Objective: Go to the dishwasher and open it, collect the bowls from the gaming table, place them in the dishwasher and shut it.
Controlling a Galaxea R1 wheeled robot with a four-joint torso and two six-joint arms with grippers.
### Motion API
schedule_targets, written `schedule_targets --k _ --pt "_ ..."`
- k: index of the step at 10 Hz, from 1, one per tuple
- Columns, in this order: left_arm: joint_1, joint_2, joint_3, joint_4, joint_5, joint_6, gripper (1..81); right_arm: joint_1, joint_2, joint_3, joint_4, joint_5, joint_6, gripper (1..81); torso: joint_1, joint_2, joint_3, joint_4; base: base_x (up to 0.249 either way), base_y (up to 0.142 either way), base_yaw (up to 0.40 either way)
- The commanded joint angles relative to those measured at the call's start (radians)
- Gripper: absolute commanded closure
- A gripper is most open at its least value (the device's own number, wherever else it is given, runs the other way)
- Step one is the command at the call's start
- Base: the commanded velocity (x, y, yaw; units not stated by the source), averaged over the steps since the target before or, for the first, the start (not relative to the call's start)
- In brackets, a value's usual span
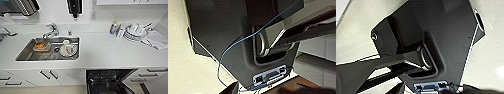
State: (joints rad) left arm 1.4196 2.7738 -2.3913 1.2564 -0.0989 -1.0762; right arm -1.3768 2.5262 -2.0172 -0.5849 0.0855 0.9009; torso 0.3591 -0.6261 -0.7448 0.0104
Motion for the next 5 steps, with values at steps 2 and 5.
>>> schedule_targets --k 2,5 --pt "0.019 -0.016 0.004 -0.002 0.036 0.002 1.0 -0.012 0.022 -0.029 -0.032 -0.04 -0.005 1.0 0.148 -0.229 0.0 0.0 0.0 0.0 0.0" --pt "0.019 -0.014 0.004 -0.002 0.036 0.002 1.0 -0.014 0.051 -0.075 -0.029 -0.04 0.003 1.0 0.15 -0.236 0.001 0.0 0.0 0.0 0.0"
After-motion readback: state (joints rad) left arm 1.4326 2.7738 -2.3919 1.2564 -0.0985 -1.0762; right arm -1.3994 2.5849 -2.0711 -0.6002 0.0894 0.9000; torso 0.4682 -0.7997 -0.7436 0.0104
